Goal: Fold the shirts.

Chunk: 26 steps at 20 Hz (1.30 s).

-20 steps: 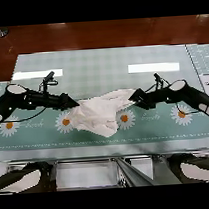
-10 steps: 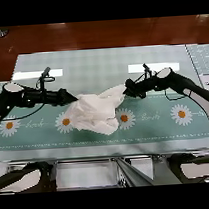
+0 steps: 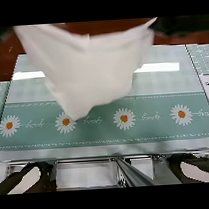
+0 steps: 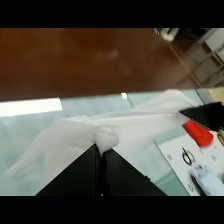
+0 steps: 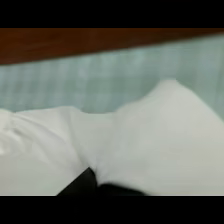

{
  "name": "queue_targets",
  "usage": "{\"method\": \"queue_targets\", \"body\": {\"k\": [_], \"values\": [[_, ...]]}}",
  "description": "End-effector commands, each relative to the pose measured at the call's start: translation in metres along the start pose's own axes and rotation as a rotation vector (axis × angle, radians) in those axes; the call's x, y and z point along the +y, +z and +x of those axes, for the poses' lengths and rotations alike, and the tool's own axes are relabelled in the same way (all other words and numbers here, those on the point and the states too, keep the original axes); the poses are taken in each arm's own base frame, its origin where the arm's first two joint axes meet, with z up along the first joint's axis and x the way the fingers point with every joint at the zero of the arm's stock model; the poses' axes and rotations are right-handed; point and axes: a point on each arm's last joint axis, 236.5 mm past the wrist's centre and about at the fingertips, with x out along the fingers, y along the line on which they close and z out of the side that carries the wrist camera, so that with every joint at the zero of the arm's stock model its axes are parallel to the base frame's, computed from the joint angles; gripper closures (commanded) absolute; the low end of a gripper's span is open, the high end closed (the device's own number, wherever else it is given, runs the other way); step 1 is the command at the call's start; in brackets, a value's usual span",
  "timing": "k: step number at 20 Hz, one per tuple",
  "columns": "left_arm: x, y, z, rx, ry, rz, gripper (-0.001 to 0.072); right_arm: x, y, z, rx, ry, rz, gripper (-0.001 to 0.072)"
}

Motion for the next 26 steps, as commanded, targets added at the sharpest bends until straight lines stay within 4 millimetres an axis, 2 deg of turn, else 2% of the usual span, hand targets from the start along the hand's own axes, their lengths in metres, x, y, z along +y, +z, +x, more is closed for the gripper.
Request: {"method": "queue_targets", "body": {"k": [1, 2, 4, 6, 7, 9, 10, 12, 14, 15, 16, 18, 20, 21, 24, 26], "values": [[-0.098, 0.093, -0.078, -0.278, 0.024, 0.178, 0.0690, 0.059, 0.055, -0.146, -0.284, -0.077, -0.230, 0.0669], [-0.121, 0.104, -0.099, -0.328, 0.047, 0.246, 0.0690, 0.071, 0.056, -0.183, -0.343, -0.105, -0.281, 0.0669], [-0.160, 0.118, -0.136, -0.418, 0.138, 0.392, 0.0690, 0.090, 0.043, -0.252, -0.442, -0.158, -0.349, 0.0669], [-0.189, 0.116, -0.162, -0.472, 0.229, 0.484, 0.0690, 0.104, 0.021, -0.305, -0.508, -0.190, -0.385, 0.0669], [-0.203, 0.107, -0.169, -0.473, 0.258, 0.519, 0.0690, 0.109, 0.011, -0.326, -0.537, -0.197, -0.394, 0.0669], [-0.220, 0.085, -0.179, -0.446, 0.323, 0.581, 0.0690, 0.120, -0.011, -0.356, -0.571, -0.191, -0.391, 0.0669], [-0.226, 0.076, -0.186, -0.441, 0.361, 0.595, 0.0690, 0.122, -0.022, -0.365, -0.564, -0.189, -0.389, 0.0669], [-0.237, 0.064, -0.202, -0.451, 0.402, 0.623, 0.0690, 0.120, -0.045, -0.368, -0.511, -0.187, -0.368, 0.0669], [-0.246, 0.052, -0.215, -0.440, 0.396, 0.630, 0.0690, 0.120, -0.063, -0.360, -0.433, -0.167, -0.349, 0.0668], [-0.243, 0.045, -0.216, -0.412, 0.386, 0.618, 0.0690, 0.120, -0.070, -0.353, -0.395, -0.156, -0.342, 0.0668], [-0.236, 0.039, -0.212, -0.375, 0.376, 0.604, 0.0690, 0.118, -0.079, -0.343, -0.343, -0.141, -0.331, 0.0668], [-0.206, 0.030, -0.194, -0.298, 0.375, 0.539, 0.0690, 0.107, -0.096, -0.313, -0.227, -0.121, -0.290, 0.0668], [-0.154, 0.013, -0.167, -0.198, 0.395, 0.420, 0.0690, 0.082, -0.113, -0.273, -0.099, -0.129, -0.233, 0.0668], [-0.121, 0.000, -0.150, -0.135, 0.409, 0.352, 0.0690, 0.066, -0.121, -0.252, -0.046, -0.145, -0.200, 0.0668], [-0.014, -0.044, -0.102, 0.011, 0.464, 0.203, 0.0689, 0.016, -0.136, -0.174, 0.018, -0.163, -0.087, 0.0668], [0.049, -0.074, -0.075, 0.061, 0.493, 0.093, 0.0689, -0.025, -0.146, -0.117, 0.049, -0.193, -0.009, 0.0668]]}}
